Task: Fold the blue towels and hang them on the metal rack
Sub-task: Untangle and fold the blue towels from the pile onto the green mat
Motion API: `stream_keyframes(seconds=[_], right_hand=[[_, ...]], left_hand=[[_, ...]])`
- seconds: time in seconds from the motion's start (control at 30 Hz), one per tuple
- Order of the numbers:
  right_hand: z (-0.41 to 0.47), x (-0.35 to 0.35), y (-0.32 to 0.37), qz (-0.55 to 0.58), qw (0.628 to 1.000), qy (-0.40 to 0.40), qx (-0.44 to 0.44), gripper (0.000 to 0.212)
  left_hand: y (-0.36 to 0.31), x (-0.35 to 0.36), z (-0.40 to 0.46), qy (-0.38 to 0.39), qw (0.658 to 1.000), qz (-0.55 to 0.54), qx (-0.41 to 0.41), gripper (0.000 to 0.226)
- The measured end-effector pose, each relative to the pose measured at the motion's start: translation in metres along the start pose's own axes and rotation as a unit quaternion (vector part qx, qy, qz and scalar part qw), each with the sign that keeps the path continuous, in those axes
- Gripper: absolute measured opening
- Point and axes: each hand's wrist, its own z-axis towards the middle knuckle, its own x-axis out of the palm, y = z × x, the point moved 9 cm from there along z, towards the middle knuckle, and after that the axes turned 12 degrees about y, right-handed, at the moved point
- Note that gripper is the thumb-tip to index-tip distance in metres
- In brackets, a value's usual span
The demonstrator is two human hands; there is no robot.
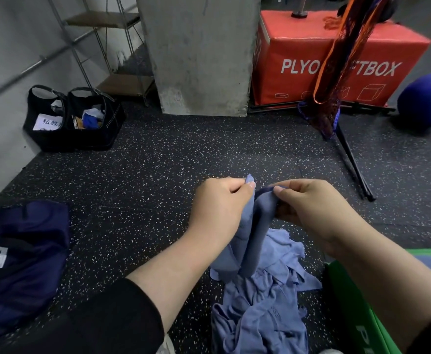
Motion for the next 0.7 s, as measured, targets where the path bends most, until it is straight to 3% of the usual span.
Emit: stream_keyframes(seconds=[0.23,0.47,0.57,0.7], right_hand=[[-0.005,0.016,-0.006,0.122,0.992,0.026,0.015,0.018],[-0.004,0.024,-0.011,0.160,0.986,0.043,0.010,0.023],[-0.003,0.023,-0.009,0.189,0.981,0.050,-0.002,0.022],[0.001,-0.004,-0.011,0.136,0.990,-0.020,-0.009,0.011]], left_hand=[[-0.009,0.010,-0.004,-0.006,0.997,0.066,0.045,0.013],[-0.022,0.018,-0.009,-0.015,0.983,0.161,0.088,0.019],[-0.028,0.032,-0.011,0.033,0.977,0.195,0.085,0.023],[-0.030,0.046,-0.014,0.112,0.978,0.157,0.079,0.026]])
